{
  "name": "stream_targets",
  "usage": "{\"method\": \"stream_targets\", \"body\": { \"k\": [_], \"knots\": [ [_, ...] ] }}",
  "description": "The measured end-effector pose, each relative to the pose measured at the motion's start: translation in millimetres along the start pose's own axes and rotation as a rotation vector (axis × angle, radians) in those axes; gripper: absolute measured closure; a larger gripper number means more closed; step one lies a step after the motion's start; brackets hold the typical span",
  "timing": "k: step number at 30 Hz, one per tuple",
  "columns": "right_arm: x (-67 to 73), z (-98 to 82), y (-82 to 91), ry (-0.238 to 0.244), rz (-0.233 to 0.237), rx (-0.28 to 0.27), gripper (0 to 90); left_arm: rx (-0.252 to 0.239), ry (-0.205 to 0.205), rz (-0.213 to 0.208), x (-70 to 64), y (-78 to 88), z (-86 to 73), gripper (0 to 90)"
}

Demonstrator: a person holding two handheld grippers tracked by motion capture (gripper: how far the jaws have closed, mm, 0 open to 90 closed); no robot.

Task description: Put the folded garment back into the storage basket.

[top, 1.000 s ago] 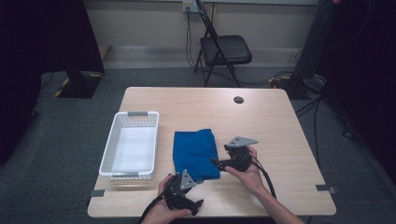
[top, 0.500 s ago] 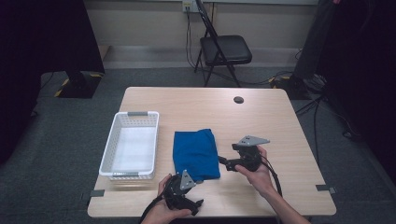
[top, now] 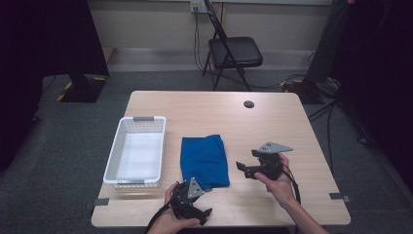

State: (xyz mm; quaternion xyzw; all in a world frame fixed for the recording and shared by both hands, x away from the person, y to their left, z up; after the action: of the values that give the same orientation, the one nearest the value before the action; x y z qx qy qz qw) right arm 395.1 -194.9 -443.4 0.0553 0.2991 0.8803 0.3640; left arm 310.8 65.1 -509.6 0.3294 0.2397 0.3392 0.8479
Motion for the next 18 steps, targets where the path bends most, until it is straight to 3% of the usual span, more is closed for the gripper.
{"method": "stream_targets", "body": {
  "k": [18],
  "knots": [
    [-24.1, -19.7, 44.7, -0.068, -0.043, -0.064, 16.6, 0.002, -0.007, -0.004, 1.6, 0.4, 0.0, 0.0]
  ]
}}
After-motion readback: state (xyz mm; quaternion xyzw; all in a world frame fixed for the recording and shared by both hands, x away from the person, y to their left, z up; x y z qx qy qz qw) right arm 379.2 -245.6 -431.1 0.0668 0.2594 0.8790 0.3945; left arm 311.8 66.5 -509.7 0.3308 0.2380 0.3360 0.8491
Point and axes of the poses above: each handheld gripper's, and its own axes: y roughly backward along the jaws, z roughly out of its top, x roughly to its left, the point moved 2 cm from there along -y, roughly forward along the jaws, and after that the axes turned 14 degrees about y, right-handed, at the moved point
